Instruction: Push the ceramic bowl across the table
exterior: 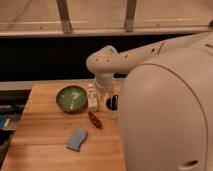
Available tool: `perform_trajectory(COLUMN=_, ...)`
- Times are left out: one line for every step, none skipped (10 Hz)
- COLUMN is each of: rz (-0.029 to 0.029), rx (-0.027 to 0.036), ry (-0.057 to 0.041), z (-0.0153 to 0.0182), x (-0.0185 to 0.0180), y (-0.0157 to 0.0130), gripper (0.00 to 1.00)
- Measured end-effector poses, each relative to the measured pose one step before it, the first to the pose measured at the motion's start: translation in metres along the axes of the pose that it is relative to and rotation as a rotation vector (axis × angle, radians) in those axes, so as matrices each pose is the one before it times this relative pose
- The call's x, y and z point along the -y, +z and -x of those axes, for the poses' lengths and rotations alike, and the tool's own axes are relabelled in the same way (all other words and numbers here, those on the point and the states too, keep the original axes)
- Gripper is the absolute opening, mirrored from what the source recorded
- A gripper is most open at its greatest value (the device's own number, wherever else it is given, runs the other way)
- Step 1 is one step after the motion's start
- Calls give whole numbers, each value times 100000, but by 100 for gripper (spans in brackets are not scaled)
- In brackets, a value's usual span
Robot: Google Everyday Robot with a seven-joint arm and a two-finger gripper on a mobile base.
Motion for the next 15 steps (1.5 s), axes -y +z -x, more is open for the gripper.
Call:
perform_trajectory(rz=4, rx=21, ry=-4, z=5, x=-3, y=-10, gripper=15)
perform_trajectory(rz=137, rx=272, ry=88, z=19, x=19, y=-119, gripper=6)
perform_trajectory(rz=1248, rx=1231, ry=-701, z=104, x=-67, y=-203, gripper=1)
perform_trajectory(rz=4082, rx=2383, ry=-960, z=428, x=-407, y=-577, gripper=0)
perform_trajectory(rz=4414, rx=1778, ry=-1586, z=789, x=-347, y=-765, gripper=0)
perform_trajectory(rz=3591, rx=1343, ry=-2298, z=1211, x=-1138, y=-403, gripper=0)
perform_trajectory(rz=3904, rx=1502, ry=-3420, z=1628, x=-1681, y=-163, gripper=0)
perform_trajectory(rz=3058, rx=1027, ry=-2984, z=1257, x=-1251, y=30, gripper=0)
perform_trajectory(rz=1766, rx=475, ry=-2659, z=1095, x=-952, y=242, gripper=0)
perform_trajectory(rz=2080, rx=83, ry=-3073, z=1160, x=-1196, y=548, gripper=0)
perform_trajectory(rz=1640, rx=-121, ry=-2255, z=811, x=-709, y=679, gripper=0)
perform_trajectory(rz=980, rx=-830, ry=-842, z=175, x=-181, y=851, gripper=0)
perform_trajectory(rz=207, rx=-1474, ry=-350, z=-285, x=86, y=1121, gripper=0)
perform_trajectory(rz=68, rx=156, ry=-514, z=200, x=-269, y=131, gripper=0)
perform_trajectory(rz=-47, rx=-326, ry=33, z=-109, x=37, y=6, gripper=0)
